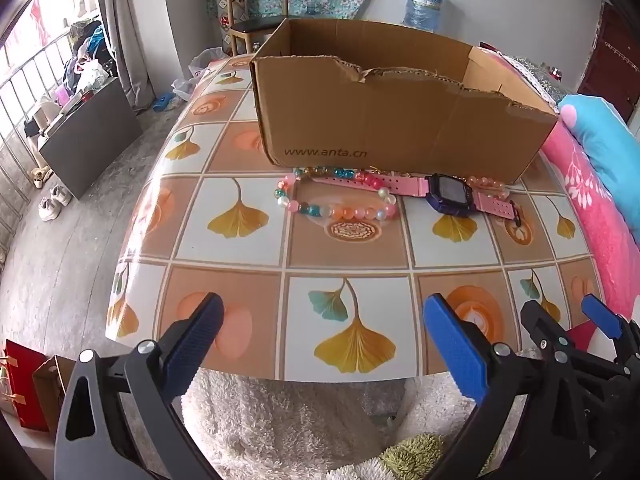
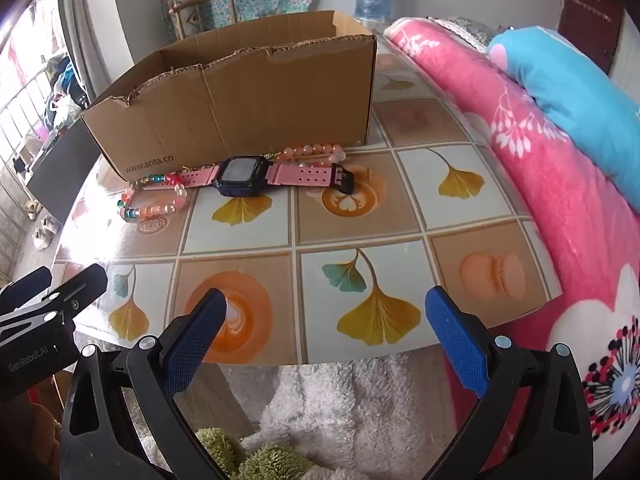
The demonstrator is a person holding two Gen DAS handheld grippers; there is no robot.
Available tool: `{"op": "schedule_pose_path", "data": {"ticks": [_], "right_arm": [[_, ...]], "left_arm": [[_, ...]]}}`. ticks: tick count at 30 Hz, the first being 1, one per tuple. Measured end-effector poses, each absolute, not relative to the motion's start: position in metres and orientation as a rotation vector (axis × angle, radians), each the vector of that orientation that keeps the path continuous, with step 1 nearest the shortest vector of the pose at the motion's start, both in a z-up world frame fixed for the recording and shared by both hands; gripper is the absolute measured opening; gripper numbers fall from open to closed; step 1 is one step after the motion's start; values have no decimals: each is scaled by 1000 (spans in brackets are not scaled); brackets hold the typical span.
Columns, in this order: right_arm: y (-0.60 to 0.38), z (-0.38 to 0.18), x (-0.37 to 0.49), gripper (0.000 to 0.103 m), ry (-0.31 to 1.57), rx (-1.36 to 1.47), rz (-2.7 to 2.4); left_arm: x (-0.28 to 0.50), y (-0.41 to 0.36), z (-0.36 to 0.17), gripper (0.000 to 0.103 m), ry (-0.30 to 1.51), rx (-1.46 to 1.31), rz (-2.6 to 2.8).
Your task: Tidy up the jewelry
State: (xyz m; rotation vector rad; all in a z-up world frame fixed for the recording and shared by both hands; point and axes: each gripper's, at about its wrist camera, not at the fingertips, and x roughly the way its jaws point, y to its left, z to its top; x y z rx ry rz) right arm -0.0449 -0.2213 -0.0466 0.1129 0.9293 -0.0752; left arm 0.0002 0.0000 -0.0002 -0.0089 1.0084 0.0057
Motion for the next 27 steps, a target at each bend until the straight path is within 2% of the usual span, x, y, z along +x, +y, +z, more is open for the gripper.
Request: {"op": "schedule_pose_path", "data": {"ticks": [27], "right_arm": [[-217,-47,-39,96,949,85,-74]], "left_arm": [[2,1,-9,99,1023,-19,4]]}}
